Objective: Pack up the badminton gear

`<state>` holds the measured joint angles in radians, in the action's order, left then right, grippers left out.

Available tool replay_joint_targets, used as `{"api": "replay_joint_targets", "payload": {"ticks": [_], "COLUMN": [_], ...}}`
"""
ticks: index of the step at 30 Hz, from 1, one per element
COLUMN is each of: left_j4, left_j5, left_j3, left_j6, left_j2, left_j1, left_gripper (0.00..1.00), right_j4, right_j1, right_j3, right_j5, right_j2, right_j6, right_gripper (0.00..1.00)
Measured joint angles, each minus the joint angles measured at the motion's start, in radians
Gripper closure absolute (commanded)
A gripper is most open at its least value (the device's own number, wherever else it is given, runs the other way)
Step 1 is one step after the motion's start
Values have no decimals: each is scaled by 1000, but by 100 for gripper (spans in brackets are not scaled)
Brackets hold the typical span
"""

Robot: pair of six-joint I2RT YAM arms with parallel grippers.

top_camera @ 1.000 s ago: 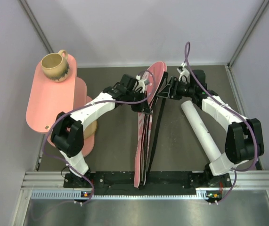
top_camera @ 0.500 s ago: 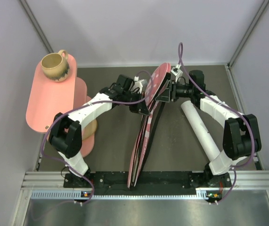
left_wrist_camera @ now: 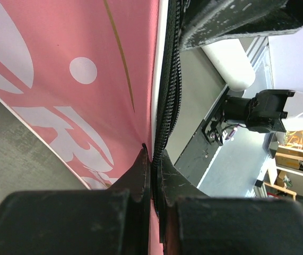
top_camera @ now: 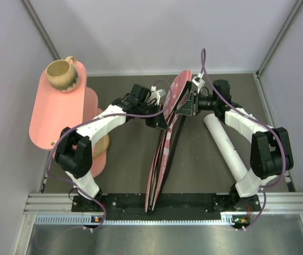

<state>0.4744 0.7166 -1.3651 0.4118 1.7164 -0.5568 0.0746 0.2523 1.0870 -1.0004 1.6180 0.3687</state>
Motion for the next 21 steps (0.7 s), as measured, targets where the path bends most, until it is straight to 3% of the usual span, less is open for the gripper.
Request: {"api": "replay_joint_targets", "payload": {"ticks": [2, 5, 6, 9, 12, 21], "left_j4": [-2, -2, -2, -3, -13, -106], "left_j5": [2, 2, 2, -2, -10, -171], "left_j3": [0, 0, 0, 0, 0, -90], "left_j6": [0, -4, -7, -23, -21, 69], "left_j2": [-1, -2, -2, -2, -17, -28], "left_j1": [1, 1, 1, 1, 1, 0], "left_gripper": [100, 96, 82, 56, 45, 43], "right_j4": [10, 16, 16, 24, 56, 163], "right_j1": [-1, -1, -1, -1, 2, 9], "right_j3": [0, 0, 0, 0, -3, -66], "right_j5": [-2, -7, -8, -8, -7, 27], "right_j2": [9, 23, 25, 26, 25, -6], "right_j6": [6, 18, 22, 36, 62, 130], "right_gripper": [100, 100, 100, 100, 100, 100]}}
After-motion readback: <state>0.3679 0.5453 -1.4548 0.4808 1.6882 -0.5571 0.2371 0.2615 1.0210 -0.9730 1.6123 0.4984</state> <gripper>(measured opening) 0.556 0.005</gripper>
